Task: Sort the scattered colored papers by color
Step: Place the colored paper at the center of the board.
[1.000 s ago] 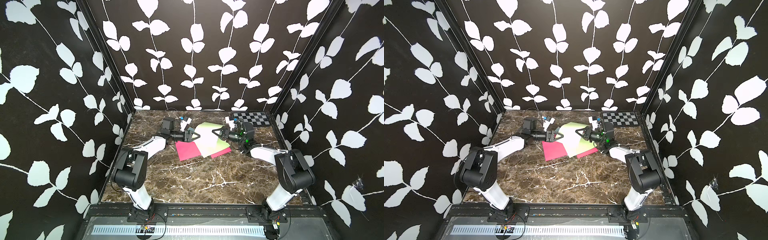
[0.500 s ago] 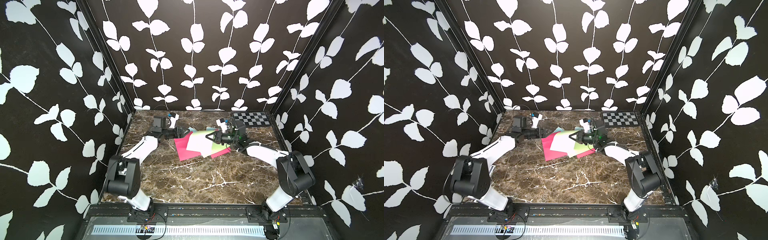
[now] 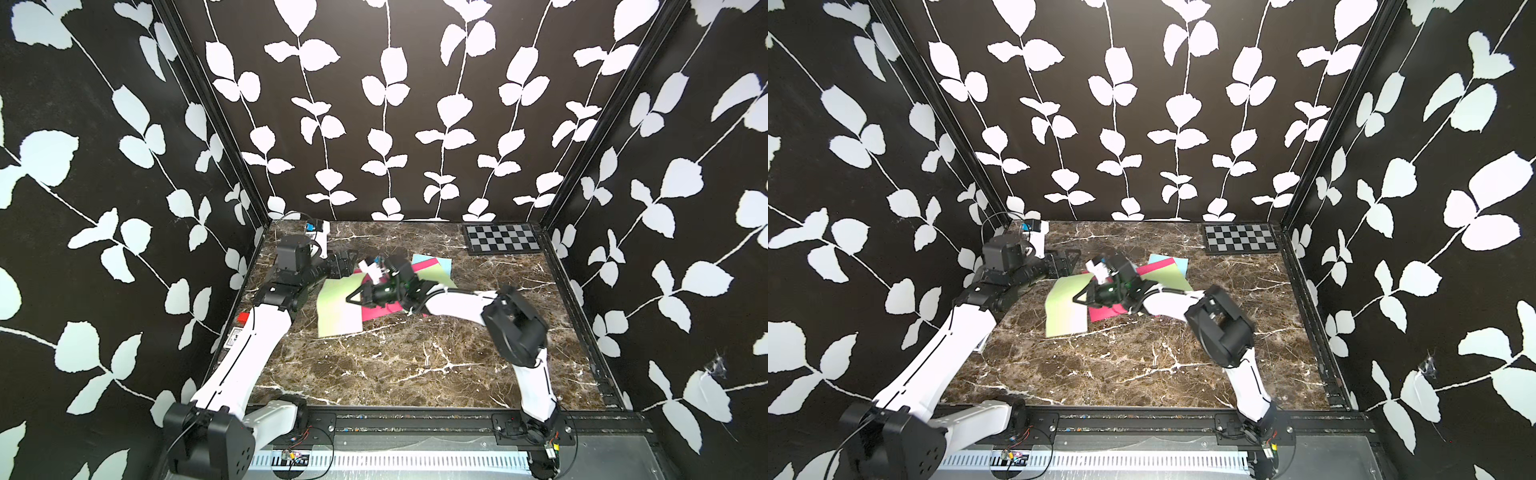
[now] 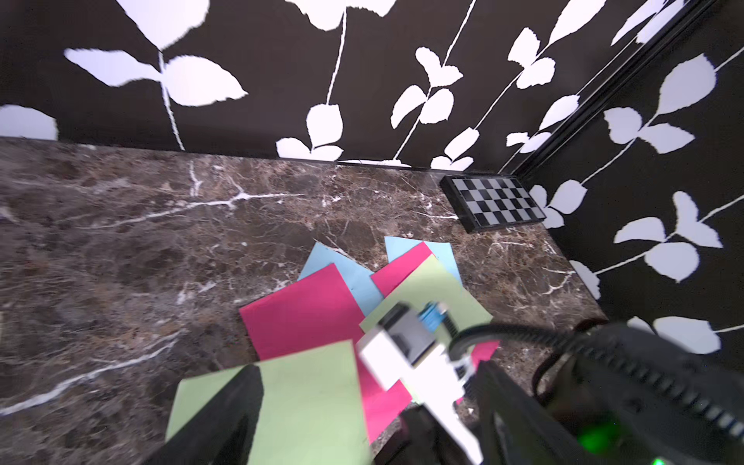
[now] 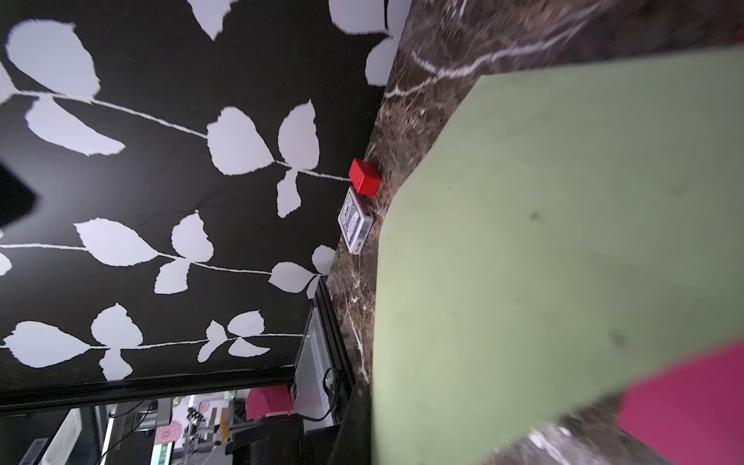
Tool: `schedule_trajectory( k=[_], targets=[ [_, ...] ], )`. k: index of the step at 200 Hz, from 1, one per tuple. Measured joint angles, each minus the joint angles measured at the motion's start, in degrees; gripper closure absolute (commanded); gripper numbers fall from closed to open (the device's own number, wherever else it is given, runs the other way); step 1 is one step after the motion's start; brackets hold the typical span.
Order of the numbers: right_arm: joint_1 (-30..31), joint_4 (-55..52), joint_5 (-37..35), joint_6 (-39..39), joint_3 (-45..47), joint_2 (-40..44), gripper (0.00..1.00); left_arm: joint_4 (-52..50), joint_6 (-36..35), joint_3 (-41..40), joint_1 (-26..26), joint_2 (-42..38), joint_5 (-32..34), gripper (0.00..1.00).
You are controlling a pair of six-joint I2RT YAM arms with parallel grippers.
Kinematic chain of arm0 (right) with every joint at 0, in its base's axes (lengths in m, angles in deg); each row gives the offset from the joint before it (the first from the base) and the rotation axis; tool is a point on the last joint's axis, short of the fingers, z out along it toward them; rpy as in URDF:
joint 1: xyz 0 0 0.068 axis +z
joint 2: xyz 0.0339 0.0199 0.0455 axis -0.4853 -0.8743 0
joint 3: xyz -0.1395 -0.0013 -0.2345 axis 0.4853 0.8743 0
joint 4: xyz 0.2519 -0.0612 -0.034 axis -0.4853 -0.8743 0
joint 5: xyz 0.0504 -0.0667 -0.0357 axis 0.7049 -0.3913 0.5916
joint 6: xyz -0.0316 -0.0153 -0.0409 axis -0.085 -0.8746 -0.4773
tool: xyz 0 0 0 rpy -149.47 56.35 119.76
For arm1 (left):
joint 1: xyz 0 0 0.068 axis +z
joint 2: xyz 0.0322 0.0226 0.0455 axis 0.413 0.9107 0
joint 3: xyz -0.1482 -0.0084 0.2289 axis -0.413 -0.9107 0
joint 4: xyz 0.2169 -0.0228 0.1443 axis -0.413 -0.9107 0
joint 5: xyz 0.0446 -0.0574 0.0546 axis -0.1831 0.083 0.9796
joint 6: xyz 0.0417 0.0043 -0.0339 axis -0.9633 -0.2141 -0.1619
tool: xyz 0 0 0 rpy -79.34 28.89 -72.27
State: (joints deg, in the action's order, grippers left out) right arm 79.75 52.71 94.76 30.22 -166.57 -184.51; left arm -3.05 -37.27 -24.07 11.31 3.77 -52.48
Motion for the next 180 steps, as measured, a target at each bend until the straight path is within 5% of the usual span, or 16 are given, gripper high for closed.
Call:
schedule_trajectory(
  k=[180],
  targets=[
    [9.31, 7.08, -9.35, 16.24, 3.72, -10.32, 1.00, 0.11, 1.55, -5.11, 0.00, -0.48, 0.07, 0.12]
  ],
)
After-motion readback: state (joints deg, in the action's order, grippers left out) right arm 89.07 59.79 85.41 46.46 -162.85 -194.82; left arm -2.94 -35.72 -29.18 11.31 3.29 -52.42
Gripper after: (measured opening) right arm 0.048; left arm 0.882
